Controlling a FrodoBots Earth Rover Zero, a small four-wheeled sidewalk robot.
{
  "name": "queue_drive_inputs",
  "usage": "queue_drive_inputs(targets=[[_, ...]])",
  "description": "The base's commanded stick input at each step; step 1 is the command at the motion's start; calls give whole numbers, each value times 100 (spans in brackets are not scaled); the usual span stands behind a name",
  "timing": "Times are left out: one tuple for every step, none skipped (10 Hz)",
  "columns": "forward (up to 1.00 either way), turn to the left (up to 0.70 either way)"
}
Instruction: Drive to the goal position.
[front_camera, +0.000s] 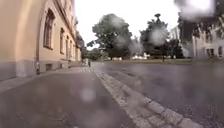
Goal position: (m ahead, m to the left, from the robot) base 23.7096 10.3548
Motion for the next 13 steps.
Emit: queue_drive_inputs(targets=[[85, 0], [85, 0], [85, 0], [85, 0], [85, 0], [85, 0], [85, 0], [85, 0], [85, 0], [85, 0], [85, 0], [85, 0], [85, 0]])
